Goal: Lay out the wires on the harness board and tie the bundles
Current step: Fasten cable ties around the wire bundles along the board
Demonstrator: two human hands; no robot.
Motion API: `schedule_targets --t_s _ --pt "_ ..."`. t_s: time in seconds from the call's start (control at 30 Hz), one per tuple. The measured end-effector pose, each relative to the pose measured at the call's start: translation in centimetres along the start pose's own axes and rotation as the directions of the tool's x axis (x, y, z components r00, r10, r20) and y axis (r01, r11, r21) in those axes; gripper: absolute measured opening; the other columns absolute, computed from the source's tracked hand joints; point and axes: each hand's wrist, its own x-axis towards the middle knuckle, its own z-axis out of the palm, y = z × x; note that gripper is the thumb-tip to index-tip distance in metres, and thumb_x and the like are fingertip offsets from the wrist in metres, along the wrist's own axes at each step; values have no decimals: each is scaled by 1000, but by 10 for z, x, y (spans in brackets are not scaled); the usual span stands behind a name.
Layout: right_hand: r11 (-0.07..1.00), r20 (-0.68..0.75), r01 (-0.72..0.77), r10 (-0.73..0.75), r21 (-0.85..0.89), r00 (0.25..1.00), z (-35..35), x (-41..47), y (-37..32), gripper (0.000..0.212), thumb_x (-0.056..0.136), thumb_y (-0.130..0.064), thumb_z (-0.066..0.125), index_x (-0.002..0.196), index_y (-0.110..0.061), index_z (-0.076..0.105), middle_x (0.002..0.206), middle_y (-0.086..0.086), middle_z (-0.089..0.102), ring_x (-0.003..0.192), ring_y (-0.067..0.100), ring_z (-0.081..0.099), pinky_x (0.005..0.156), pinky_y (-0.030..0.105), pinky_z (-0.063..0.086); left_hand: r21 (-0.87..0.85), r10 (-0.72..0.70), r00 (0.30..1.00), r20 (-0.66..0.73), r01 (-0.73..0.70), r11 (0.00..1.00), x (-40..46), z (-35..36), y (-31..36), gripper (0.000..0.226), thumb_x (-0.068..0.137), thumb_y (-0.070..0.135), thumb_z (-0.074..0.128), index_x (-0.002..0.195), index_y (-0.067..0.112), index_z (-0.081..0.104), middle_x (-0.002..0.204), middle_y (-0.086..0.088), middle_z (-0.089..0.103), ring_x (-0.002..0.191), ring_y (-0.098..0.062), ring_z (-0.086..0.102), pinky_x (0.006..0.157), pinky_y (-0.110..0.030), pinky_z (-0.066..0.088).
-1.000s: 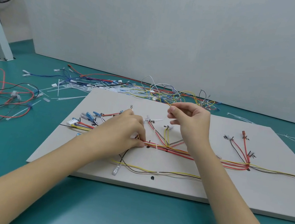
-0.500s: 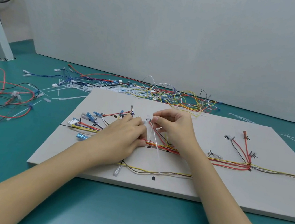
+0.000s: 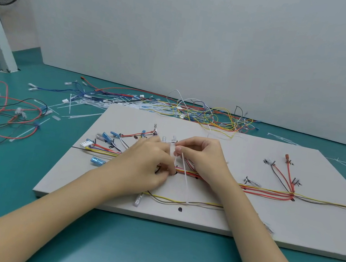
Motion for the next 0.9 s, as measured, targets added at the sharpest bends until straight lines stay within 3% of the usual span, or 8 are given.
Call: schedule_targets --t_s 0.07,0.27,0.4,0.5,0.6,0.8,0.9 --pt "1000 0 -15 15 6 1000 -1 -1 0 20 82 4 68 74 -13 71 68 5 71 73 24 65 75 31 54 -81 -45 998 50 49 996 0 -1 -2 12 82 36 73 90 29 78 79 13 55 83 -10 43 80 -27 38" --pt "1000 1 -14 14 -14 1000 0 -2 -2 20 82 3 68 73 -15 70 70 5 72 76 25 67 74 30 55 -165 -152 960 237 194 967 1 -8 -10 52 60 65 79 103 37 75 89 16 48 94 1 43 78 -16 35" --pt "1000 -5 -16 16 -13 1000 0 -3 -2 20 82 3 68 73 -14 70 69 4 71 75 24 67 70 25 54 -144 -153 970 190 182 973 -1 -5 -8 55 58 72 74 100 37 75 84 17 46 90 0 42 75 -18 35" --pt "1000 -2 -22 22 -3 1000 1 -2 -3 21 83 4 68 73 -14 70 72 8 71 76 26 66 74 31 54 -137 -140 975 174 165 977 0 -5 -6 52 63 69 72 100 34 76 84 18 49 91 -7 43 81 -27 41" --pt "1000 1 -24 24 3 1000 1 -3 -3 19 82 3 69 73 -14 70 71 7 71 75 25 65 72 28 53 -110 -111 976 189 133 985 1 -7 -4 49 67 66 70 102 32 76 84 20 47 89 -3 38 85 -30 41" --pt "1000 2 -23 23 17 1000 1 -4 -3 20 83 3 68 73 -14 70 68 4 70 74 23 64 68 22 53 19 -72 978 194 70 997 -1 -11 3 50 74 72 58 103 35 74 84 17 45 87 -6 33 80 -35 43" --pt "1000 1 -22 22 20 1000 1 -4 -3 21 83 4 68 73 -14 69 69 5 70 75 25 64 69 24 53 107 -71 973 220 48 993 -1 -13 6 58 75 77 45 92 29 73 85 14 47 85 -4 30 77 -34 44"
